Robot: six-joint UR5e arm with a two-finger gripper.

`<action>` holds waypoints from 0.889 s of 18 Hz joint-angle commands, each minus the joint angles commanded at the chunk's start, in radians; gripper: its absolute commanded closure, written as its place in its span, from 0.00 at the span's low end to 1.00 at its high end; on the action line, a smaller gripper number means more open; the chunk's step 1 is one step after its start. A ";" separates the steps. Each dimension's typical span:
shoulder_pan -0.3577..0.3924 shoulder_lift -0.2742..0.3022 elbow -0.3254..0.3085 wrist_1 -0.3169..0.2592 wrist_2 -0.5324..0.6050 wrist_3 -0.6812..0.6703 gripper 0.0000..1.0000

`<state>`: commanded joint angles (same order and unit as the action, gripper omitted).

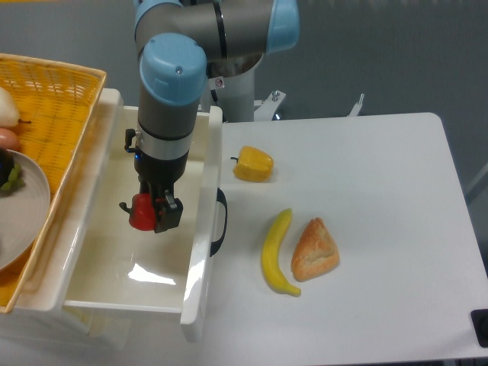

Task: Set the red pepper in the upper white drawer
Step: 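Lower the red pepper into the drawer and open the gripper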

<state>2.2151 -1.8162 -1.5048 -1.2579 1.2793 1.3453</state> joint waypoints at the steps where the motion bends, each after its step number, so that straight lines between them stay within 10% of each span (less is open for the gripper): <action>1: 0.000 -0.002 -0.005 0.002 0.000 0.000 0.40; 16: -0.029 -0.029 -0.029 0.006 0.011 0.002 0.40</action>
<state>2.1859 -1.8453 -1.5340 -1.2517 1.2900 1.3468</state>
